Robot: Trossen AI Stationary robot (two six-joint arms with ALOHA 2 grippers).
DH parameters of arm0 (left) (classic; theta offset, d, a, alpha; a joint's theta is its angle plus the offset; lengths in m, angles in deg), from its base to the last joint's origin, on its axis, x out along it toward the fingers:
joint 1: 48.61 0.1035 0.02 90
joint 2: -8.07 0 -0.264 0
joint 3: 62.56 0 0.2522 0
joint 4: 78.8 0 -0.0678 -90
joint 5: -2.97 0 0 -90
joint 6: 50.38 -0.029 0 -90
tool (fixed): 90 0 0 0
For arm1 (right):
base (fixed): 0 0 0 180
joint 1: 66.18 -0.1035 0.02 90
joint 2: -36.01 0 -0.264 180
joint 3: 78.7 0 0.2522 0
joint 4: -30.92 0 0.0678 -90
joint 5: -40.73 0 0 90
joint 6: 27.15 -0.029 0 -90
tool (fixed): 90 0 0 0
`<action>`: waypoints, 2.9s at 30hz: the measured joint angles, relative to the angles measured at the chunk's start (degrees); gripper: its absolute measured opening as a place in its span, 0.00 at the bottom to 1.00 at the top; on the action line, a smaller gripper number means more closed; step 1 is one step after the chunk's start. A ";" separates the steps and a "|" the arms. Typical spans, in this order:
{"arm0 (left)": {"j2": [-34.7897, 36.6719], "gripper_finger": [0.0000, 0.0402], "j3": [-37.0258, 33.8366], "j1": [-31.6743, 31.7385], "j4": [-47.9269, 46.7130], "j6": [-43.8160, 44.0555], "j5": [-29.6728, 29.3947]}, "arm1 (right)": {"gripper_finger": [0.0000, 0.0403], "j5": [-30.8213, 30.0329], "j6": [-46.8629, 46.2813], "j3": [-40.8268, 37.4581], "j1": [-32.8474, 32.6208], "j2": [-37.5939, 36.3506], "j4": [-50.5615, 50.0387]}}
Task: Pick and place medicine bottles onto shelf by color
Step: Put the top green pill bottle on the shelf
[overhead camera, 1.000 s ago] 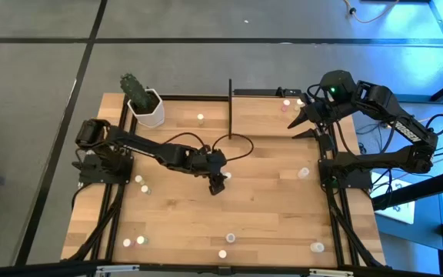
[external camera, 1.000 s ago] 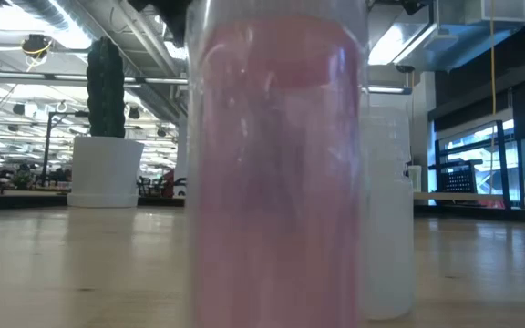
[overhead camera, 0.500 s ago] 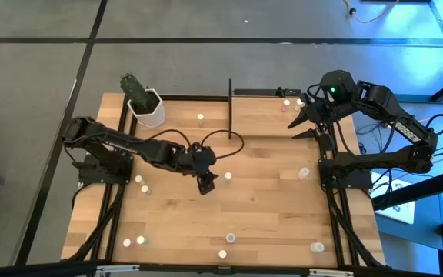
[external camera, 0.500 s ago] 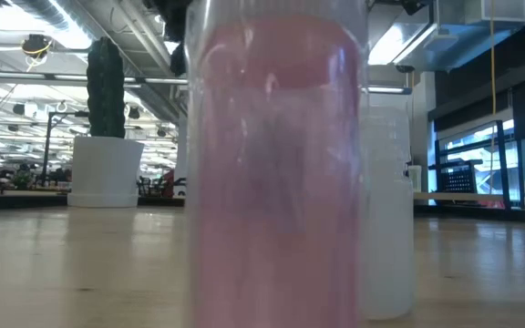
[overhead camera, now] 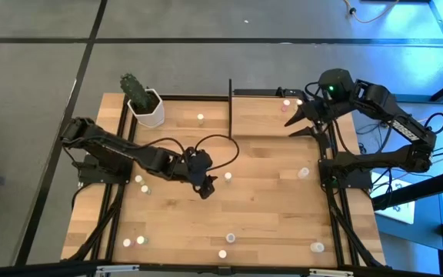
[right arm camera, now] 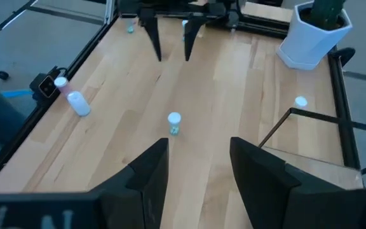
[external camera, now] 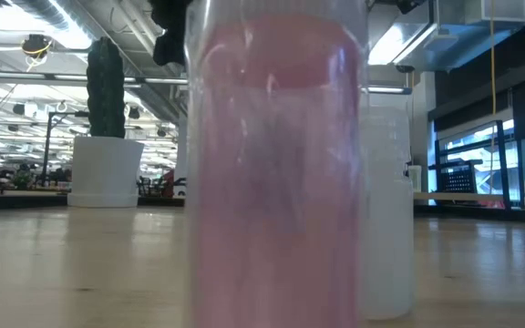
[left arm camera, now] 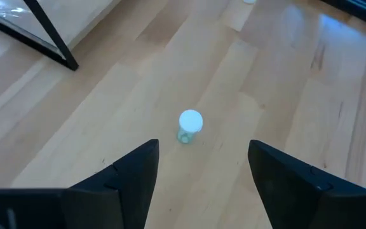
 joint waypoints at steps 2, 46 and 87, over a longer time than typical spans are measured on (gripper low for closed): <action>0.00 0.59 0.00 -0.47 0.02 1.09 -0.23 | 0.42 -1.51 -2.12 0.00 -1.08 0.78 0.97; 12.37 0.59 0.00 -6.87 -8.39 5.95 -13.17 | 0.47 -24.35 5.43 -0.02 -28.53 30.29 20.77; 12.37 0.59 0.00 -6.85 -8.50 6.10 -13.65 | 0.55 -19.99 19.22 0.04 -29.32 50.10 30.13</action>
